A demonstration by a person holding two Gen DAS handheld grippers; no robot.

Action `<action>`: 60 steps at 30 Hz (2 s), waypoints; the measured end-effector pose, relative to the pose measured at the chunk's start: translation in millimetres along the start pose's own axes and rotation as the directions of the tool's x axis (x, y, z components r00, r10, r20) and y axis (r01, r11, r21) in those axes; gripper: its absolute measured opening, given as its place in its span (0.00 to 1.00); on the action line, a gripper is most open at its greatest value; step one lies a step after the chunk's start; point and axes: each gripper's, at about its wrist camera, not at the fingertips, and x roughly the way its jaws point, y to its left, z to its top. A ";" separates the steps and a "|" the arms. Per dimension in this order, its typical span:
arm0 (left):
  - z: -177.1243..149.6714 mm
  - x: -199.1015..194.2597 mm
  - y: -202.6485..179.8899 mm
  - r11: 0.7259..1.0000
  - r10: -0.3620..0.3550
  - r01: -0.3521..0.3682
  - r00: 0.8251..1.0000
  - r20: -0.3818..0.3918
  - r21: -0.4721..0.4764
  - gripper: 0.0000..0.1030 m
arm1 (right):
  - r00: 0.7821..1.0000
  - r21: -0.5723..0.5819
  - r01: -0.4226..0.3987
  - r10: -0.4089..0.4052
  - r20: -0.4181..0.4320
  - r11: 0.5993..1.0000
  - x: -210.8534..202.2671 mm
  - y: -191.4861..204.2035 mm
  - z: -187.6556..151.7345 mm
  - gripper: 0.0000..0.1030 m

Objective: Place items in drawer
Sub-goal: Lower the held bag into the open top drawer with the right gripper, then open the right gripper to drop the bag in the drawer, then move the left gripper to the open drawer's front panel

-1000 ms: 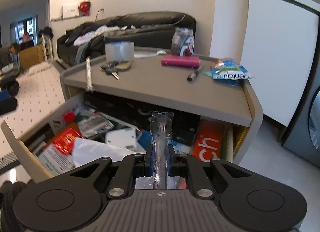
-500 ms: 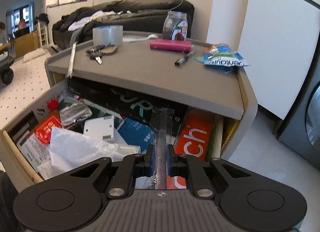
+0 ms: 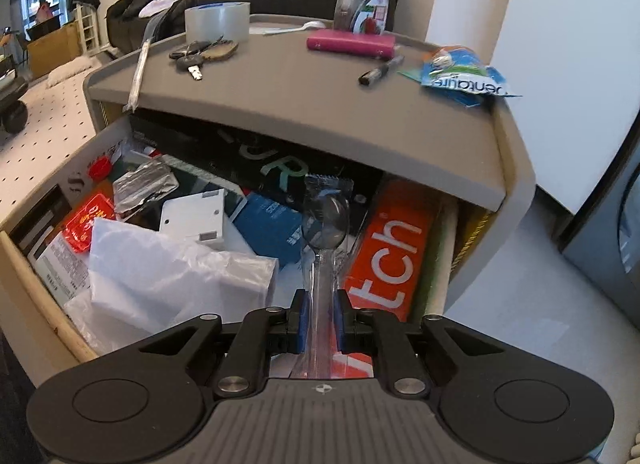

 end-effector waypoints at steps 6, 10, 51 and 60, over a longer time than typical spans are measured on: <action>-2.2 5.5 -4.8 1.000 0.002 -0.001 1.000 -0.014 0.025 1.00 | 1.000 0.012 0.011 -0.012 0.013 1.000 1.8 3.1 3.3 0.25; -2.8 8.4 -7.0 0.999 0.014 -0.013 1.000 -0.023 0.033 1.00 | 0.997 0.054 -0.001 -0.003 0.081 0.999 -7.5 5.3 5.6 0.27; -11.1 -4.8 -39.8 0.998 0.012 -0.011 1.000 -0.002 0.058 1.00 | 0.885 0.295 0.175 -0.282 0.372 0.939 -63.7 64.8 -17.6 0.68; -14.0 -4.3 -38.1 0.998 0.026 -0.025 1.000 -0.017 0.060 1.00 | 0.860 0.326 0.175 -0.306 0.409 0.929 -73.9 74.8 -32.8 0.68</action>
